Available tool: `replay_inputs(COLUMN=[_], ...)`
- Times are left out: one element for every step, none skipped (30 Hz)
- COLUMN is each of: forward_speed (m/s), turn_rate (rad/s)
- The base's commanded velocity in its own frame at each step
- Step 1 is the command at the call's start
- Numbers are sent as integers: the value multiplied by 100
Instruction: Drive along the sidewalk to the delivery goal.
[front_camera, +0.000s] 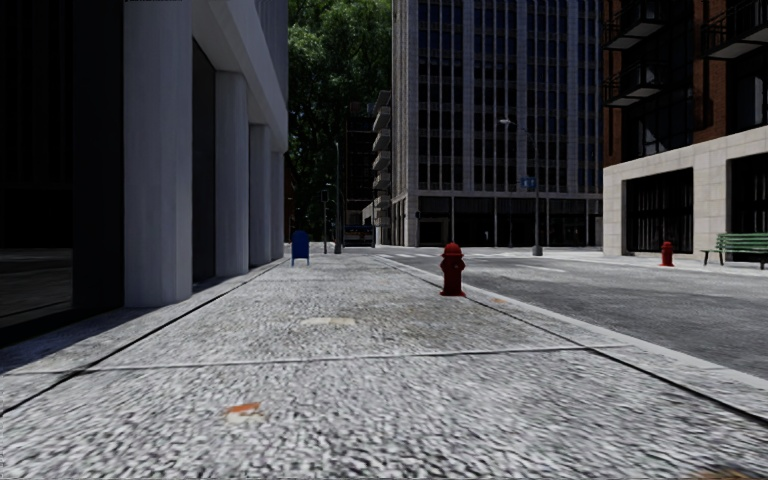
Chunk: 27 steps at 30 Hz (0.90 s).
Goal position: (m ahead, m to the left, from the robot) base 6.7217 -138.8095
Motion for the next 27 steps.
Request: replay_inputs(forward_speed=[200, 200, 200, 200, 200, 200, 200, 200, 200, 200, 200, 200, 200, 200, 200, 200, 200, 200, 200, 200, 200, 200, 200, 200, 200, 200, 200], turn_rate=[0, 0, 0, 0, 0, 0, 0, 0, 0, 0, 0, 0, 0, 0, 0, 0, 0, 0, 0, 0, 0, 0, 0, 0, 0, 0, 0])
